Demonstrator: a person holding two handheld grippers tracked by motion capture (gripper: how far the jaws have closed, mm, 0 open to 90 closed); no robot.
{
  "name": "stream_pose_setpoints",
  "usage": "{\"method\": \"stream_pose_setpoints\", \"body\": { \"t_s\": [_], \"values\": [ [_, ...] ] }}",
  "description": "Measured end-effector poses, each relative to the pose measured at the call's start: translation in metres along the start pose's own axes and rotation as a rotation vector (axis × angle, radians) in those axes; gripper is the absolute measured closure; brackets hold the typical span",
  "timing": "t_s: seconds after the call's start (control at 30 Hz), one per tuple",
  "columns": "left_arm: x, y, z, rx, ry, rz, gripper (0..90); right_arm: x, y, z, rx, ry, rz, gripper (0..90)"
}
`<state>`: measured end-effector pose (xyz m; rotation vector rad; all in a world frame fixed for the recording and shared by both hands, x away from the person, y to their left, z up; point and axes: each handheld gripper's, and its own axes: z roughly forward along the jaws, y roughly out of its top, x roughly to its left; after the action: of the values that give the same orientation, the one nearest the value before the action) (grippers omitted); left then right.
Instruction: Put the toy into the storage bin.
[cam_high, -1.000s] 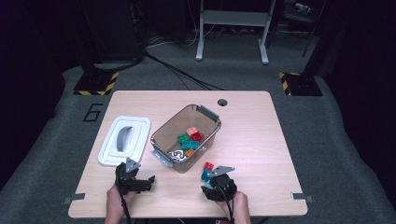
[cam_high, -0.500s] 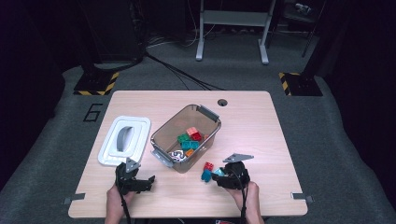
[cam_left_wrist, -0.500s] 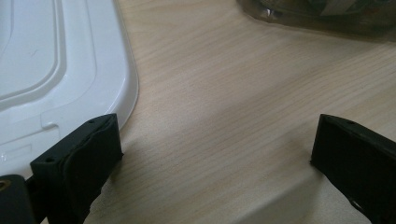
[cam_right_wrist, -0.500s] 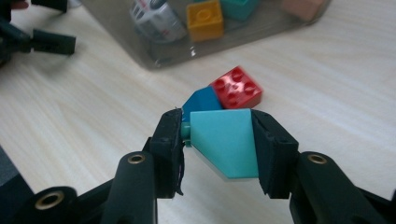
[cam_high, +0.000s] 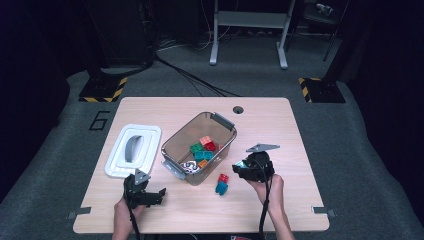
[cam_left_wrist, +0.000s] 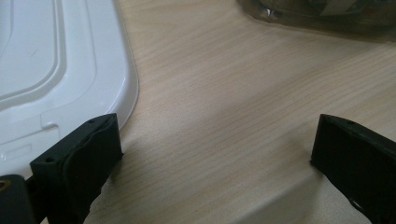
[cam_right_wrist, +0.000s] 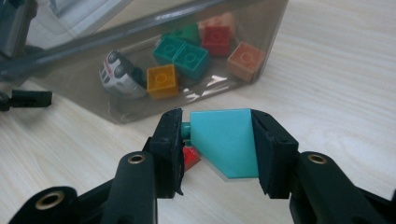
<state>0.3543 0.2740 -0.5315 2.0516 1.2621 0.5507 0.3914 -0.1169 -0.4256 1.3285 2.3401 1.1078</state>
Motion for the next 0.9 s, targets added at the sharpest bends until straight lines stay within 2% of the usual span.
{"method": "stream_pose_setpoints", "body": {
  "t_s": [0.1, 0.27, 0.47, 0.67, 0.83, 0.9],
  "values": [
    [0.0, 0.0, 0.0, -0.003, 0.0, 0.001, 1.6, -0.002, 0.008, 0.0, -0.009, -0.005, 0.004, 57.1],
    [0.001, 0.001, -0.001, 0.01, -0.011, 0.004, 1.6, -0.005, 0.023, 0.004, -0.018, -0.019, -0.016, 57.1],
    [0.001, 0.001, -0.001, 0.01, -0.011, 0.004, 1.6, -0.006, 0.033, 0.002, -0.026, -0.034, -0.02, 57.1],
    [0.001, 0.001, -0.001, 0.01, -0.01, 0.005, 1.7, -0.009, 0.043, -0.003, -0.042, -0.067, -0.008, 57.1],
    [0.0, 0.0, 0.0, -0.002, -0.002, 0.0, 1.7, -0.01, 0.053, -0.007, -0.054, -0.084, -0.023, 57.1],
    [0.001, 0.001, -0.001, 0.011, -0.013, 0.007, 1.7, -0.011, 0.061, -0.01, -0.065, -0.097, -0.026, 57.1]
  ]
}}
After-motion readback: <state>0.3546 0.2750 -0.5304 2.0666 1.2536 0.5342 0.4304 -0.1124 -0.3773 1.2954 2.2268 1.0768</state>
